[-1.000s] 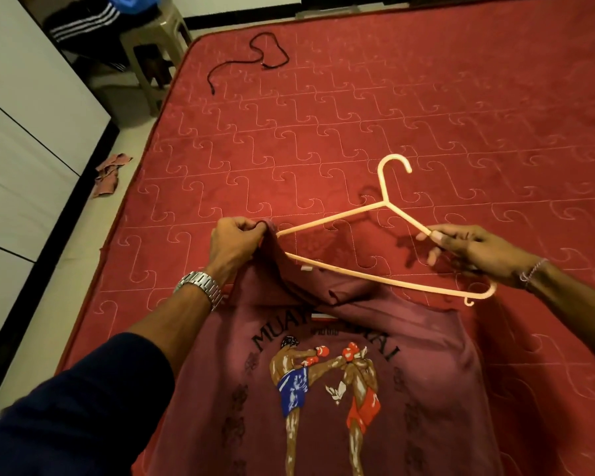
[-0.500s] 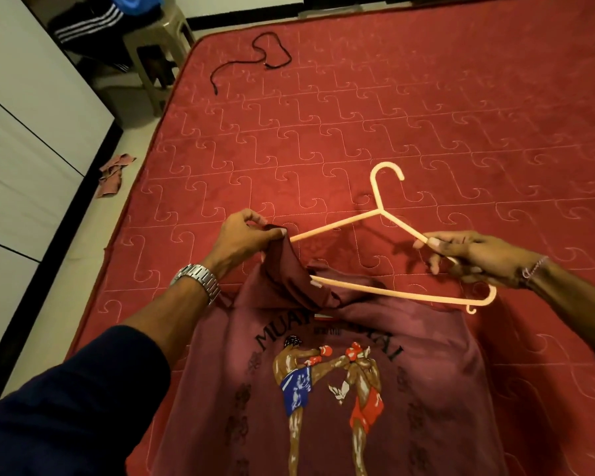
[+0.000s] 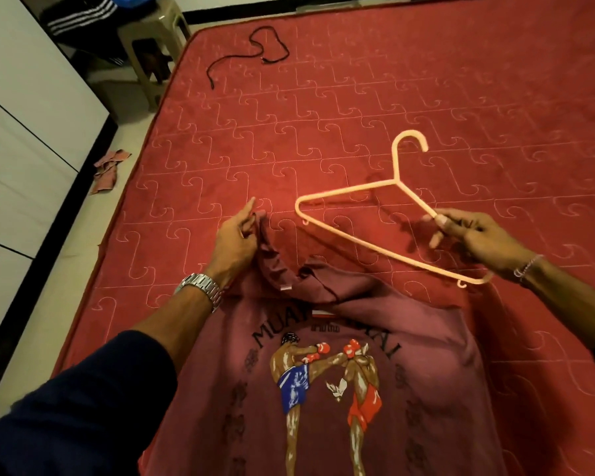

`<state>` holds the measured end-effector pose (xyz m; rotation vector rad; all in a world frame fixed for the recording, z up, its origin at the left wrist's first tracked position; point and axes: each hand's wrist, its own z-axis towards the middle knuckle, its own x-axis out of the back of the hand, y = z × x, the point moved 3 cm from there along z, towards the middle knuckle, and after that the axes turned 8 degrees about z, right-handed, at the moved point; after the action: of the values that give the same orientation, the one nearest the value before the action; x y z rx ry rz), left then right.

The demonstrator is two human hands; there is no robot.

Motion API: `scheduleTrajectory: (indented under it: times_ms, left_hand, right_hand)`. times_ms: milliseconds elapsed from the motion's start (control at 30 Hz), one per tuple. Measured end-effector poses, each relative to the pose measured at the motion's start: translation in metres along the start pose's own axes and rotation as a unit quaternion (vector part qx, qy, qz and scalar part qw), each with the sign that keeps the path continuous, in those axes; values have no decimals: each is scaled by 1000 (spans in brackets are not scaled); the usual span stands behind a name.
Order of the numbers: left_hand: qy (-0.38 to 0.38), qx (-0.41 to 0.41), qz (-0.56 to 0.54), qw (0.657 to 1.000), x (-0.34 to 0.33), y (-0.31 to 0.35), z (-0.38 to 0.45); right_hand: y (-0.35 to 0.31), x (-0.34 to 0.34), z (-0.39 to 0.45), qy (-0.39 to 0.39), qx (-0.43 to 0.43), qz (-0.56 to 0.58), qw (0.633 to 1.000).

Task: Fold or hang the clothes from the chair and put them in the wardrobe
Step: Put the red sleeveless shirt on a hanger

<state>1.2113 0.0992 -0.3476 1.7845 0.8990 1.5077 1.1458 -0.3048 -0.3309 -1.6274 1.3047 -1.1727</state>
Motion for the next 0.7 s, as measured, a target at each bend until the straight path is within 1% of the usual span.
scheduleTrajectory:
  times_ms: [67, 133, 200, 300, 367, 467, 567, 700]
  left_hand:
    - [82, -11, 36, 996, 3, 0, 3]
    - [144, -12, 54, 988, 5, 1, 9]
    - [172, -4, 85, 981, 7, 4, 14]
    - [177, 4, 155, 972, 6, 13, 19]
    - [167, 6, 150, 975, 4, 15, 23]
    - [160, 25, 128, 978, 7, 11, 30]
    - [156, 32, 109, 981, 10, 10, 30]
    - [141, 26, 102, 984, 10, 10, 29]
  right_hand:
    - [1, 2, -1, -31, -12, 57, 998]
    - [2, 0, -4, -73, -42, 114, 990]
    - [2, -3, -6, -108, -72, 133, 983]
    - [3, -13, -10, -168, -77, 93, 978]
    - [-1, -19, -9, -159, -61, 60, 984]
    - [-9, -21, -2, -104, -20, 7, 994]
    - [-11, -16, 6, -58, 9, -37, 998]
    - [-18, -20, 10, -36, 50, -62, 996]
